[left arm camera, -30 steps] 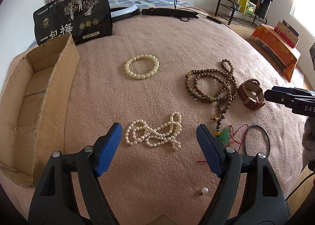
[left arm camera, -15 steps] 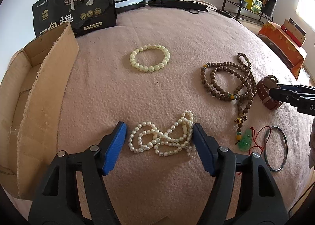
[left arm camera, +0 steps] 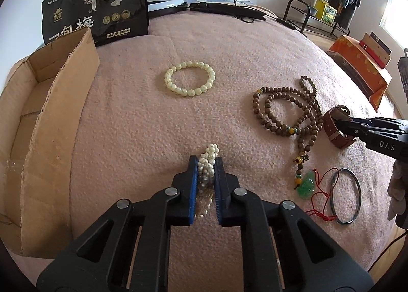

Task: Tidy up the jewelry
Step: 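Carry the pearl necklace in the left tool over the box while the right tool grasps the watch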

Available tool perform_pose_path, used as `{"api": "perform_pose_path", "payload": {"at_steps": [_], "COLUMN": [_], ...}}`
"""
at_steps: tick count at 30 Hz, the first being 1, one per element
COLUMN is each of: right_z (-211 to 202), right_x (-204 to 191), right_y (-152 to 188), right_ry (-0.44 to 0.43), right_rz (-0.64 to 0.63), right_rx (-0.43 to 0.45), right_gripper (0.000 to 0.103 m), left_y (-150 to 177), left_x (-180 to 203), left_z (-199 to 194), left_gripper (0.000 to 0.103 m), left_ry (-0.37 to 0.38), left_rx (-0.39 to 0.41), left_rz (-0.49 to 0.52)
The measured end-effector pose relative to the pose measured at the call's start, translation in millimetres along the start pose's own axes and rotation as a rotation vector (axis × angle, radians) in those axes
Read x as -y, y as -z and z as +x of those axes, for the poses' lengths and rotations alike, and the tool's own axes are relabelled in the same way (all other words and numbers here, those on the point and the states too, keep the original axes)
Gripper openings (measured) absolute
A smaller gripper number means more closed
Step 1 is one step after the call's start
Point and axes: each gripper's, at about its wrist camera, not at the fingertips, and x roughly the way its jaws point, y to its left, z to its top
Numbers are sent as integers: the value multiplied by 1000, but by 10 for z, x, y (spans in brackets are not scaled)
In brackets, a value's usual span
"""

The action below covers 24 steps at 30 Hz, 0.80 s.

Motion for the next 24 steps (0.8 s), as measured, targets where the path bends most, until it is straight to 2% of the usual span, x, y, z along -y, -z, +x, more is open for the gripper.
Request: {"api": "perform_pose_path", "payload": {"at_steps": [3, 5, 24], "right_z": [-19, -44, -727], "right_x": [11, 29, -70], "right_y": [18, 34, 118], "right_ry": [-1, -10, -20], "right_rz": [7, 21, 13], "right_rx": [5, 12, 139], "right_gripper": [14, 14, 14], "left_y": [11, 18, 9], "left_x": [6, 26, -33], "left_z": [-34, -68, -725], "left_gripper": [9, 6, 6], "left_ry": [9, 12, 69], "left_rx": [0, 6, 121], "left_rz": [1, 9, -34]}}
